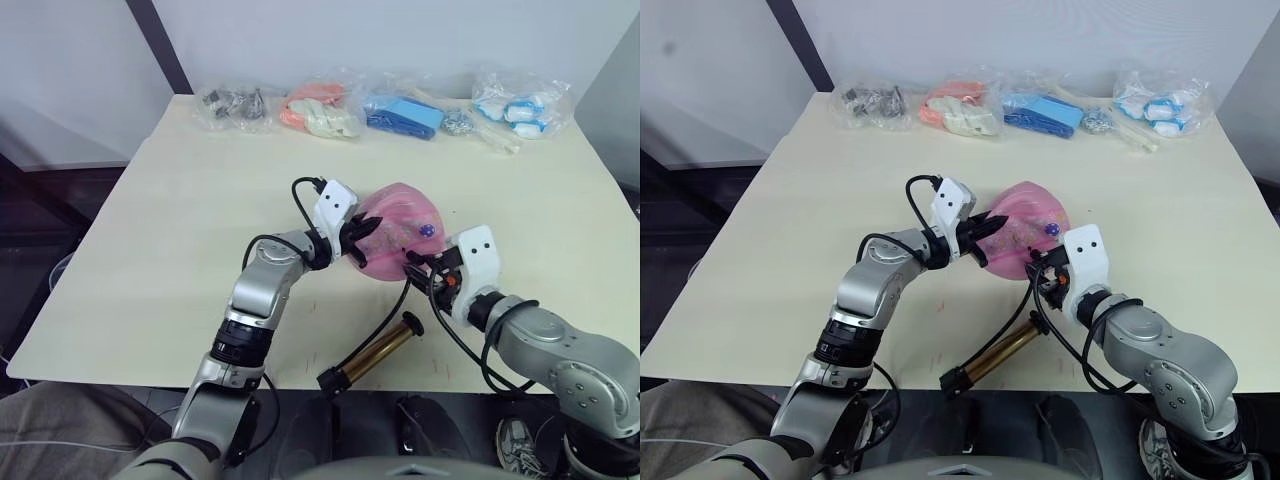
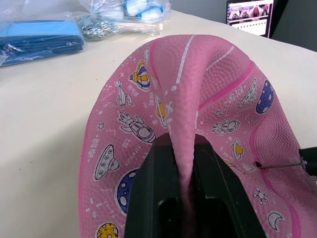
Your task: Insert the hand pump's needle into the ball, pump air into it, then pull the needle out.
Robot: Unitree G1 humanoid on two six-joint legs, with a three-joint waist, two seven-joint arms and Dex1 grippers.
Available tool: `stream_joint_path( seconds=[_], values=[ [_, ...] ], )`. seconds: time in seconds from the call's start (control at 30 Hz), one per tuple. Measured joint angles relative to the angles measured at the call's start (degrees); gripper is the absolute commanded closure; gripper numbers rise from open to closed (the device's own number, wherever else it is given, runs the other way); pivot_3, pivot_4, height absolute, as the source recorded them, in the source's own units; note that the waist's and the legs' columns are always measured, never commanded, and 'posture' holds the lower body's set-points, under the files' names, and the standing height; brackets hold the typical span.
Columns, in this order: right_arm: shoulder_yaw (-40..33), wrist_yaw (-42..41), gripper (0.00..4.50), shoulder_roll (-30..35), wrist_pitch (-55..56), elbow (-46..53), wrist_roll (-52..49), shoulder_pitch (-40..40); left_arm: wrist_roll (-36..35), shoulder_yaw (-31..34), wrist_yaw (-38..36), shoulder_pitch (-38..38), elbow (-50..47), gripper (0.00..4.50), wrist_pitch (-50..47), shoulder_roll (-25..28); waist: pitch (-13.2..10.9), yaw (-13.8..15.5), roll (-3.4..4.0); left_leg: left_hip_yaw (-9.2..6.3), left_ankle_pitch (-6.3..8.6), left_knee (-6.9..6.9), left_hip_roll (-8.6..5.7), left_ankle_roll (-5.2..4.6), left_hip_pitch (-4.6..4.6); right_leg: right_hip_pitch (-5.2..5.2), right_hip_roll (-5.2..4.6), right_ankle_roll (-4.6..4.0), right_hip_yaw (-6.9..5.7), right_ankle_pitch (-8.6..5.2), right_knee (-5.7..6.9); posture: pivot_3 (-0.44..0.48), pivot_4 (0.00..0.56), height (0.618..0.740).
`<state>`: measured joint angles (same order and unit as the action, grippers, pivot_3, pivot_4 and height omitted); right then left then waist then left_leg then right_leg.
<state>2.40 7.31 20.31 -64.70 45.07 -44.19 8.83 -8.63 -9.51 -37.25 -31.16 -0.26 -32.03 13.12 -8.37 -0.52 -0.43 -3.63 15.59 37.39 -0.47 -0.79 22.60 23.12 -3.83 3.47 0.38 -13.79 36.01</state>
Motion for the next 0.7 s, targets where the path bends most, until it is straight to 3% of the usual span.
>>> stream_joint_path(
  seconds=[0.43, 0.7],
  values=[
    [-1.4, 0.8, 2.42, -8.8, -0.1, -2.8, 3.3, -0.4, 0.0, 0.0, 0.0, -0.5, 1.0, 4.50, 0.0, 0.2, 0.0, -0.1, -0.01, 0.08, 0.03, 0.04, -0.05, -0.05, -0.29, 0.00, 0.00, -0.03, 0.17, -0.01, 0.54, 0.000, 0.150, 0.736],
    [-1.8, 0.7, 2.42, -9.6, -1.1, -2.9, 3.8, -0.4, 0.0, 0.0, 0.0, -0.7, 1.6, 4.50, 0.1, 0.6, 0.0, -0.2, -0.01, 0.18, 0.03, 0.03, -0.06, -0.06, -0.61, -0.17, 0.00, -0.04, 0.34, -0.03, 0.68, 0.000, 0.150, 0.736]
  ],
)
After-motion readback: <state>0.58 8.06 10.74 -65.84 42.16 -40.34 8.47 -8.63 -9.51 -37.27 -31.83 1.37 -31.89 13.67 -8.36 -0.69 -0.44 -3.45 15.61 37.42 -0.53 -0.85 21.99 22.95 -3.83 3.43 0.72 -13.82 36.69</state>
